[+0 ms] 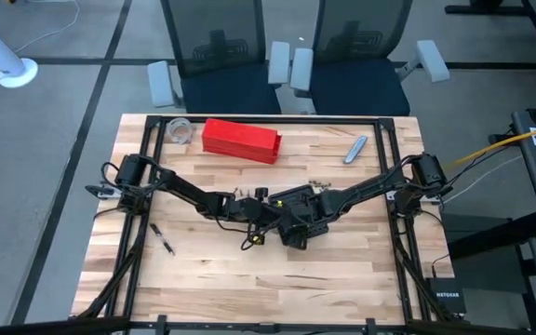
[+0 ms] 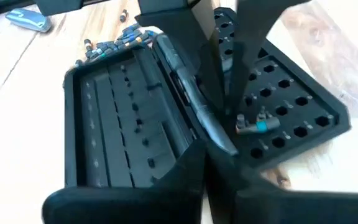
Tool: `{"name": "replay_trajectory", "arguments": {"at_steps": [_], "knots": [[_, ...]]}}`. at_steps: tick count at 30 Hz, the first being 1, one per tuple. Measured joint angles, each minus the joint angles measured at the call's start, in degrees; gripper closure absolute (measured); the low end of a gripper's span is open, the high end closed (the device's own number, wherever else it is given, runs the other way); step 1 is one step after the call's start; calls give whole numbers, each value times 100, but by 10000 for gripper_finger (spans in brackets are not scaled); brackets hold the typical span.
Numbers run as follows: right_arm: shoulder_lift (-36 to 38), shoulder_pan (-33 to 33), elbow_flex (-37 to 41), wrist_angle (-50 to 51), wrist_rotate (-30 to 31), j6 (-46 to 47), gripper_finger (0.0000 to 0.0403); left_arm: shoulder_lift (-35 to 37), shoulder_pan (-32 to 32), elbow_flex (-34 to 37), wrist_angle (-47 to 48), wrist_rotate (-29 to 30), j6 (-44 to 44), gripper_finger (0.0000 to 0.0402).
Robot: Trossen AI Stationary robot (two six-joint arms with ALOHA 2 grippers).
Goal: Prefit tool cases
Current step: Remove the screwdriver bit from the tool case
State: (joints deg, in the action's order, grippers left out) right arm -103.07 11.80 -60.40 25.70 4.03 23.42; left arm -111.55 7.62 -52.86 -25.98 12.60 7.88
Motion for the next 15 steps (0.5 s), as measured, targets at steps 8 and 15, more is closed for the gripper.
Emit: {"name": "replay_trajectory", "arguments": {"at_steps": [8, 15], "knots": [[55, -71, -325, 364, -45, 52, 400, 34, 0, 0, 47, -3, -133, 401], [144, -108, -519, 763, 83, 133, 402, 278, 0, 2, 241, 120, 249, 401]]}}
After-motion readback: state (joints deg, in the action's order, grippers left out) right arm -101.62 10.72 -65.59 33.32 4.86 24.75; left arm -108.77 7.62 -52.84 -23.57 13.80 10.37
